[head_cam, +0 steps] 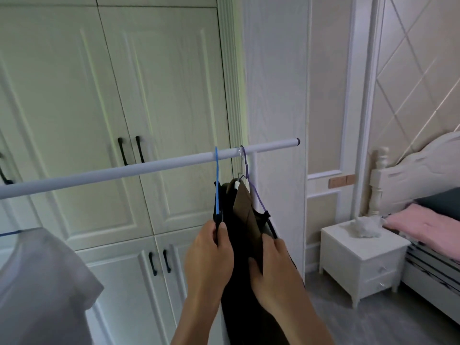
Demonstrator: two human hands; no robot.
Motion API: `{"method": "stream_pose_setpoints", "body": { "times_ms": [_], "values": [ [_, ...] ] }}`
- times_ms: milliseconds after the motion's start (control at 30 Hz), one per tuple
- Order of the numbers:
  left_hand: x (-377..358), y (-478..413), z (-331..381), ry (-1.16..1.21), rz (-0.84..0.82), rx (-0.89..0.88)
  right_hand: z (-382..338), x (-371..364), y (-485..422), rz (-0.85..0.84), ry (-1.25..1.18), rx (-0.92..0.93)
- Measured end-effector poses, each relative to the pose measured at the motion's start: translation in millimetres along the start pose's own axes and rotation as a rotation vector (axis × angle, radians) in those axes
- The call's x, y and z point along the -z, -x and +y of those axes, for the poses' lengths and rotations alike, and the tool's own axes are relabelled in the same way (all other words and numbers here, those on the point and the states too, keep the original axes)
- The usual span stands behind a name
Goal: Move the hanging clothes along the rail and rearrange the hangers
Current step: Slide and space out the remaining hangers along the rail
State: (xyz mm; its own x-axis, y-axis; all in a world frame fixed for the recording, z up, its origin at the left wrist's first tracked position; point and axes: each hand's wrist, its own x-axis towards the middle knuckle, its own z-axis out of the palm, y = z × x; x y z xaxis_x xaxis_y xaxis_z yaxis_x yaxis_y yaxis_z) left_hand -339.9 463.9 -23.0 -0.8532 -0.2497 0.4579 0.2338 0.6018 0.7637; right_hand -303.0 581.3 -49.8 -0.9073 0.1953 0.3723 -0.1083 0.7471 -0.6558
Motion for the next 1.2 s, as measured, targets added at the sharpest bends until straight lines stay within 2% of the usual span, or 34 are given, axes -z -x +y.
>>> {"method": "stream_pose_setpoints", "body": {
  "times_ms": [100,200,367,700,767,900,1200],
  "values": [
    [17.6,0.1,-3.4,0.037,0.054,0.022,-7.5,-0.3,-17.3,-0.036,-0.065,-0.048],
    [33.8,-0.9,-9.2,0.055,0.074,0.032,-16.4,-0.3,-32.8,-0.163,-0.225,-0.112],
    [57.6,-6.0,-29.7,0.136,0.074,0.027,-31.2,-1.7,-33.5,-0.22,-0.443,-0.185],
    [106.1,0.2,-65.6,0.199,0.088,0.077,-59.1,-37.2,-15.0,-0.443,-0.73,-0.223],
    [117.6,2.8,-74.2,0.194,0.088,0.09,-65.1,-46.5,-15.9,-0.498,-0.767,-0.168],
    [138.3,6.2,-88.1,0.196,0.124,0.084,-89.9,-51.8,-4.8,-0.463,-0.722,-0.017],
    [188.2,-4.6,-116.0,0.207,0.211,0.046,-132.8,-78.1,7.6,-0.422,-0.727,0.051]
  ]
}}
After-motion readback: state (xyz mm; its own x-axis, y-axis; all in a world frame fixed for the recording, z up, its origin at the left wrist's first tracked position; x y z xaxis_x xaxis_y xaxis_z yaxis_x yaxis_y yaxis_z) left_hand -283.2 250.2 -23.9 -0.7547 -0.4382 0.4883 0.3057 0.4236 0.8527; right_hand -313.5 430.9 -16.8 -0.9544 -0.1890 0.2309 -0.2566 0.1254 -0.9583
